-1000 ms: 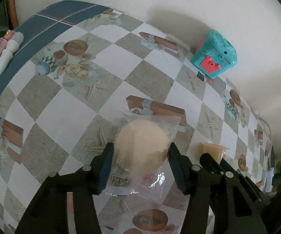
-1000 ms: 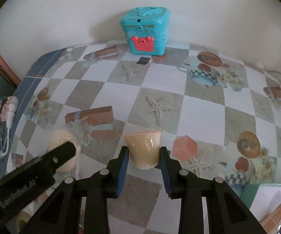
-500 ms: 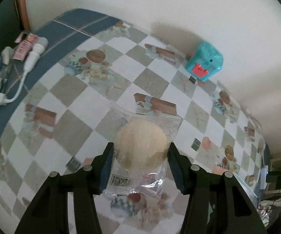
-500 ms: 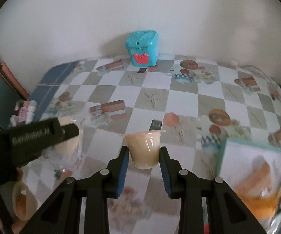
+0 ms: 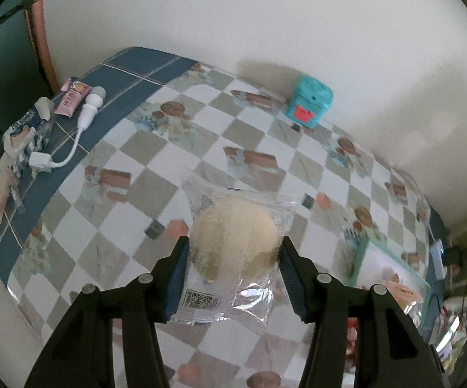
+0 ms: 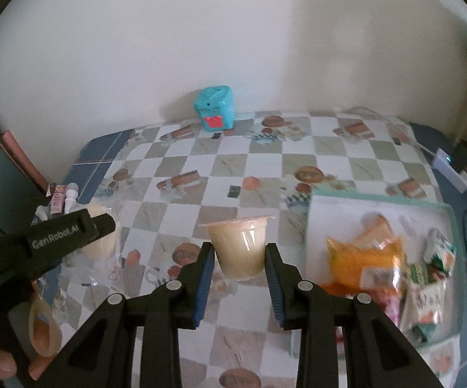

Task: Organize snacks
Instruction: 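Carry the bun with the left tool while the right tool carries the pudding cup to the tray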

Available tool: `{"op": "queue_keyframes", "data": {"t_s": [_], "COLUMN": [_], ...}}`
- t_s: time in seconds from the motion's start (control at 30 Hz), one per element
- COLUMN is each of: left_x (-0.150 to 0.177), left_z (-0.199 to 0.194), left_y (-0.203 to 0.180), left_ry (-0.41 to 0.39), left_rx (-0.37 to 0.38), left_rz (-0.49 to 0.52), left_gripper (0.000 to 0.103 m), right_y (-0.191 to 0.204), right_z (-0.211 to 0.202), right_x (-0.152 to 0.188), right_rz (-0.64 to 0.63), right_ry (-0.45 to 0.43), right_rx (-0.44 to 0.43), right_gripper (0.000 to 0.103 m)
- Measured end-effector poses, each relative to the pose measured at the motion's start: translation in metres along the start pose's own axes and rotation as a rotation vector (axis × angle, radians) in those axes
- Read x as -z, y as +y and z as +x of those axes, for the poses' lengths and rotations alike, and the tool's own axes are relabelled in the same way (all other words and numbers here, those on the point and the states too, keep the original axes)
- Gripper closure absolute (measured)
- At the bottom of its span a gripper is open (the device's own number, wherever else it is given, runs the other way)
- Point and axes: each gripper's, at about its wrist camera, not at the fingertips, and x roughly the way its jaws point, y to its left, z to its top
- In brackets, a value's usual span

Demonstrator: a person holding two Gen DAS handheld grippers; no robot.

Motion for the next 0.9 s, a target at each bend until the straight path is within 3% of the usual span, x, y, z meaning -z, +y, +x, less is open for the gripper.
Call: {"op": "queue_keyframes", "data": {"t_s": [0.33, 0.67, 0.9], "left_x": [0.038, 0.061, 0.076], "left_z": [-0.015, -0.009, -0.006], "left_y": [-0.035, -0.074, -0.1], "left_ry": [0.004, 0.05, 0.072], "left_rx": [0.034, 0.064, 0.082], "left_rz": [0.104, 0.212, 0.283], "left_gripper": [0.047, 0.047, 0.047], "right_y": [-0.036, -0.075, -0.124], "right_z": [-0.016, -0.013, -0.011], "right_x": [0.032, 0.032, 0.032], "right_rz": [0.09, 0.187, 0.322], "right_ry": [0.034, 0.083, 0.116], "right_rx": [0.059, 0.092, 0.122], "right_gripper": [0.069, 0.069, 0.069]}}
